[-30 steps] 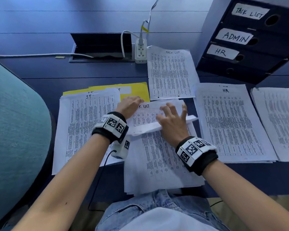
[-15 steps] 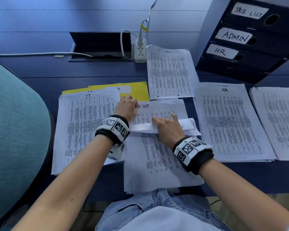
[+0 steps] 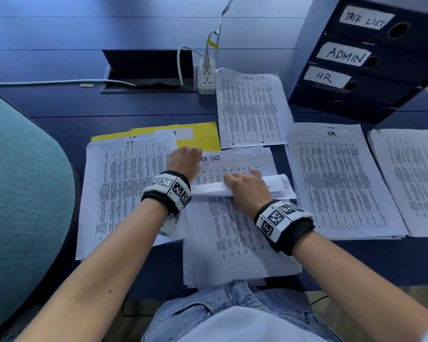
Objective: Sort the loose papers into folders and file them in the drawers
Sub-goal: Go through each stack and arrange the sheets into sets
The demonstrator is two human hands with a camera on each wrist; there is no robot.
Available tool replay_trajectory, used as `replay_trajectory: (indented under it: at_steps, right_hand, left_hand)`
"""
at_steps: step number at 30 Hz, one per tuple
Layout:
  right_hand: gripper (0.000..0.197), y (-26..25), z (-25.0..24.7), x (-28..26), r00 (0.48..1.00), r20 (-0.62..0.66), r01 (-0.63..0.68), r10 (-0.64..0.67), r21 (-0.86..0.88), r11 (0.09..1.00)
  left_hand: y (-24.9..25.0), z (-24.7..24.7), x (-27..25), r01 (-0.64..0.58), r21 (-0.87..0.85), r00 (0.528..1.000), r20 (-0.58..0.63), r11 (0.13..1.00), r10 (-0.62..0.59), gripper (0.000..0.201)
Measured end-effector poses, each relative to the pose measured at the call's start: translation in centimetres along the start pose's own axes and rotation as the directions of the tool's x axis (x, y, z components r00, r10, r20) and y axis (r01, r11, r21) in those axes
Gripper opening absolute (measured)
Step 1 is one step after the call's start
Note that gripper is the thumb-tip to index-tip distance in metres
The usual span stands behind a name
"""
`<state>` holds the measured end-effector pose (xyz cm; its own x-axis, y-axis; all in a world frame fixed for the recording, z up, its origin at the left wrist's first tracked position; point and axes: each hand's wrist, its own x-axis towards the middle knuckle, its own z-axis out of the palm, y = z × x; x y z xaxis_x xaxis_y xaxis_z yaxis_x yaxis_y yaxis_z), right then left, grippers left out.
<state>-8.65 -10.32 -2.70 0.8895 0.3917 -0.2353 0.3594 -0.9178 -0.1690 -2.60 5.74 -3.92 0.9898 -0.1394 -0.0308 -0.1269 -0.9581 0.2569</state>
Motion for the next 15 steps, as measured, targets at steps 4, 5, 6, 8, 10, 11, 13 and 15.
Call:
replay_trajectory:
  at_steps: [4, 5, 6, 8, 10, 11, 13, 15]
  right_hand:
    - [0.028, 1.0, -0.8, 0.5, 0.994, -0.089, -0.058, 0.056, -0.016, 0.998]
    - [0.028, 1.3, -1.1, 0.7, 0.988, -0.137, -0.072, 0.070, -0.011, 0.997]
    - [0.031, 1.6, -1.5, 0.7, 0.977, -0.201, -0.074, 0.074, 0.007, 0.997]
    - [0.050, 2.0, -1.8, 0.8, 0.944, -0.323, -0.031, 0.061, 0.097, 0.995]
    - [0.062, 2.1, -1.8, 0.8, 0.925, -0.378, 0.032, 0.024, 0.143, 0.989]
    - [0.056, 2.0, -1.8, 0.7, 0.930, -0.366, 0.040, 0.008, 0.123, 0.992]
    - [0.030, 1.6, -1.9, 0.3, 0.953, -0.301, 0.036, -0.023, 0.038, 0.999]
    - [0.027, 1.2, -1.5, -0.3, 0.976, -0.207, 0.059, -0.064, -0.032, 0.998]
  left_hand:
    - [0.0, -1.6, -0.1, -0.029, -0.344, 0.994, 0.088, 0.938, 0.063, 0.015]
    - [0.1, -2.2, -0.2, -0.032, -0.455, 0.984, 0.144, 0.890, 0.108, 0.013]
    - [0.3, -2.9, -0.5, -0.015, -0.549, 0.967, 0.205, 0.836, 0.152, 0.013]
    - [0.4, -4.1, -0.8, 0.038, -0.655, 0.924, 0.310, 0.755, 0.223, 0.018]
    - [0.4, -4.7, -0.8, 0.081, -0.737, 0.904, 0.337, 0.671, 0.261, 0.027]
    - [0.2, -4.6, -0.6, 0.111, -0.772, 0.913, 0.329, 0.626, 0.243, 0.031]
    - [0.0, -4.2, -0.1, 0.162, -0.778, 0.942, 0.305, 0.607, 0.141, 0.035]
    - [-0.3, -3.1, 0.5, 0.135, -0.599, 0.962, 0.272, 0.790, 0.041, 0.034]
